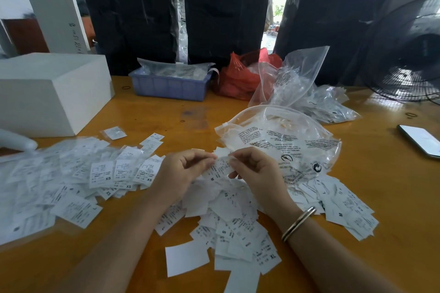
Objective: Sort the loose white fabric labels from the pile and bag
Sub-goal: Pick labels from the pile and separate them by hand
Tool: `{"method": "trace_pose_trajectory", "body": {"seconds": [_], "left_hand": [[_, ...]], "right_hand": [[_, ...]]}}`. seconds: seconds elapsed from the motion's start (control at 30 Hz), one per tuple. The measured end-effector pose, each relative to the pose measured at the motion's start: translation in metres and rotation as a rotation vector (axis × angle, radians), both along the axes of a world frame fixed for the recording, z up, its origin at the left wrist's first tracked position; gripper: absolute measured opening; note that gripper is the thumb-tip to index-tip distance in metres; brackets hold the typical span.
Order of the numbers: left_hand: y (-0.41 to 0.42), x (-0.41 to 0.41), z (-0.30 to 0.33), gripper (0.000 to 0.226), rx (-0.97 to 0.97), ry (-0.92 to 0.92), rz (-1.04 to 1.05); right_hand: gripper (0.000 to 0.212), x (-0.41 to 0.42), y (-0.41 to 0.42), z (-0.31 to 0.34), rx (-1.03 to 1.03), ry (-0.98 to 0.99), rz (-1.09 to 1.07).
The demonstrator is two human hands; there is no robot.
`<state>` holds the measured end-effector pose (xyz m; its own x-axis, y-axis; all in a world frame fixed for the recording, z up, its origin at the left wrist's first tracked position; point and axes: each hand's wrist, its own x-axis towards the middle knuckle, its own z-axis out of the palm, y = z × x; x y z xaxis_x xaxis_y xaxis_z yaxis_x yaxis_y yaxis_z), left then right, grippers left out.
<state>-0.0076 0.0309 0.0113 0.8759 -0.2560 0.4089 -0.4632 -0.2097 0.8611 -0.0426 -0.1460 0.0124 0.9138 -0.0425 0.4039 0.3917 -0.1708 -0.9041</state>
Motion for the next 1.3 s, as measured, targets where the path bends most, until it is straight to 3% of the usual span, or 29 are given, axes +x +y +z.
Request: {"method": "trace_pose_trajectory", "body": {"seconds": [0.17, 0.3, 0.5, 0.7, 0.8, 0.9, 1.0, 1.13, 1.2, 1.3], "left_hand": [[-0.004, -0.003, 0.0, 0.005, 0.001, 0.024, -0.012], [-0.005, -0.003, -0.001, 0.004, -0.001, -0.014, 0.021], [-0.006, -0.002, -0.003, 0.015, 0.024, -0.039, 0.016], [-0.004, -0.001, -0.003, 0.018, 0.038, -0.041, 0.062], [-0.001, 0.001, -0.001, 0.015, 0.004, -0.084, 0.219], [0.01, 0.007, 0.001, 0.007, 0.028, -0.132, 0.483], [0.022, 0.012, -0.002, 0.007, 0.178, -0.177, 0.66], [0.037, 0.02, -0.008, 0.016, 0.405, -0.18, 0.796], [0.042, 0.025, -0.011, 0.018, 0.528, -0.146, 0.871], [0.044, 0.028, -0.016, 0.02, 0.674, -0.084, 0.942]], "right_hand": [[0.02, 0.0, 0.007, -0.002, -0.161, -0.029, -0.041], [0.02, 0.001, 0.002, -0.002, -0.084, -0.01, -0.104], [0.025, -0.001, 0.009, -0.005, -0.221, -0.043, -0.072], [0.014, -0.001, 0.007, -0.006, -0.469, -0.161, -0.116], [0.021, 0.003, 0.002, 0.005, -0.503, -0.212, -0.192], [0.022, 0.023, -0.021, 0.023, -0.411, -0.255, -0.414], [0.021, 0.056, -0.055, 0.032, -0.454, -0.091, -0.572], [0.024, 0.087, -0.094, 0.025, -1.023, 0.426, -0.5], [0.028, 0.091, -0.098, 0.022, -1.203, 0.478, -0.494], [0.023, 0.09, -0.091, 0.023, -1.231, 0.41, -0.517]]}}
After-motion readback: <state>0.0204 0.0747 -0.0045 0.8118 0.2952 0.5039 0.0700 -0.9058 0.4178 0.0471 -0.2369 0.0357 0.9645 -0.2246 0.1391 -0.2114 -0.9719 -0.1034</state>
